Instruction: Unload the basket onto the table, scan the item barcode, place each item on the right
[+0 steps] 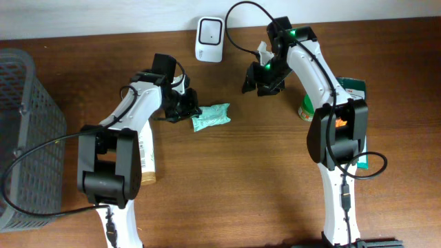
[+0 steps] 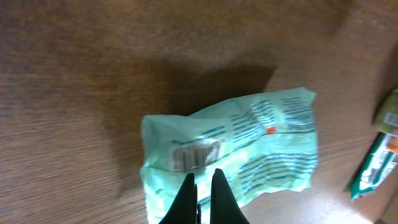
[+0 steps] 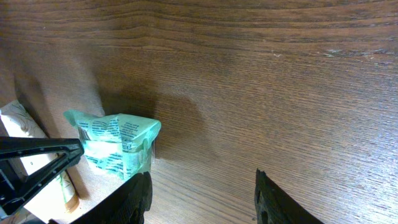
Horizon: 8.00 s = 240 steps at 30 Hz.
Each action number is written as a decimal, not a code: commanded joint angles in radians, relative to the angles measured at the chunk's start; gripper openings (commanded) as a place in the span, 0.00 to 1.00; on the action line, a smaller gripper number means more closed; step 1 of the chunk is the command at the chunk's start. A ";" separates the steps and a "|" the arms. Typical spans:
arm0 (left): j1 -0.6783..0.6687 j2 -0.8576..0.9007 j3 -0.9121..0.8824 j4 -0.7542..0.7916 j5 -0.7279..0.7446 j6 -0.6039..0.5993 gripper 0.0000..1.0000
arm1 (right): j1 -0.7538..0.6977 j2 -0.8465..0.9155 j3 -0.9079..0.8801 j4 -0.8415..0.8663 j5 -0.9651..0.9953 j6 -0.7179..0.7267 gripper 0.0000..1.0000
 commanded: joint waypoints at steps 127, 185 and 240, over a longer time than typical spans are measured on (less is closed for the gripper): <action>0.299 -0.288 0.121 -0.202 -0.358 0.468 0.99 | 0.045 -0.558 0.076 -0.285 0.577 -0.041 0.04; 0.172 -0.285 -0.513 -0.080 -0.463 0.038 0.00 | 0.105 -0.517 -0.443 0.187 0.123 -0.003 0.82; 0.037 -0.299 -0.489 0.148 -0.345 0.093 0.00 | 0.132 -0.510 -0.443 0.205 0.121 -0.006 0.82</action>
